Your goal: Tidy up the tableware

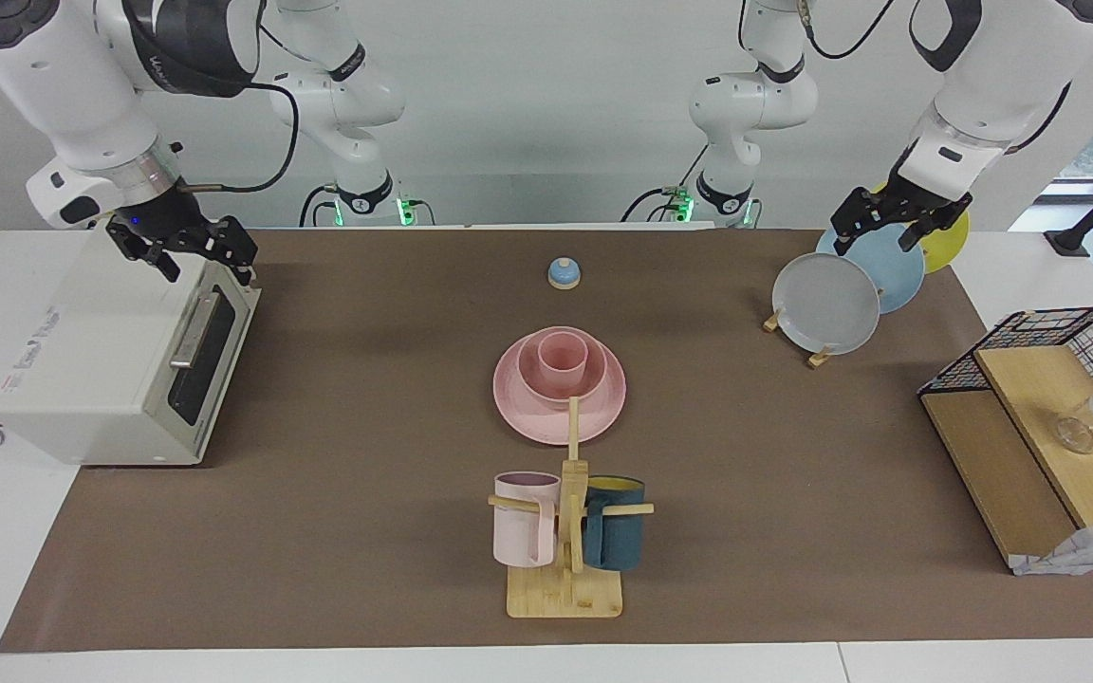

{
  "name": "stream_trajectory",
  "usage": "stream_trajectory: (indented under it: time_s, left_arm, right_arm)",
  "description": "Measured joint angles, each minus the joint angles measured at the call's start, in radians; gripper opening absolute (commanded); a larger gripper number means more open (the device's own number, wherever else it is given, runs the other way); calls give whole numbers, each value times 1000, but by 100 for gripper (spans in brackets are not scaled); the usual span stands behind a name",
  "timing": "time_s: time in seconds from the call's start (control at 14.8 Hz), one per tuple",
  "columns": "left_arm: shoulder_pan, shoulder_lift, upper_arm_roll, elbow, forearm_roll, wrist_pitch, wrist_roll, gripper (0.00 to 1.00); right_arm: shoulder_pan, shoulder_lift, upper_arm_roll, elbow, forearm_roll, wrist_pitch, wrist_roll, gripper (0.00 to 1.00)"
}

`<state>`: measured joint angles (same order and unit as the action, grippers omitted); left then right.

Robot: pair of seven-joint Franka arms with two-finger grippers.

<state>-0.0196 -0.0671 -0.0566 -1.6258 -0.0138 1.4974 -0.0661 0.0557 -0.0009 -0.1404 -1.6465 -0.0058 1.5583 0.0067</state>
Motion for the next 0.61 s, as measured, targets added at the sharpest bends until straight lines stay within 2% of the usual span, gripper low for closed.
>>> stream_trajectory:
  time_s: [0.61]
  left_arm:
    - [45, 6, -39, 9, 2, 0, 11, 100]
  right_arm:
    - [3, -14, 0, 14, 0, -31, -16, 100]
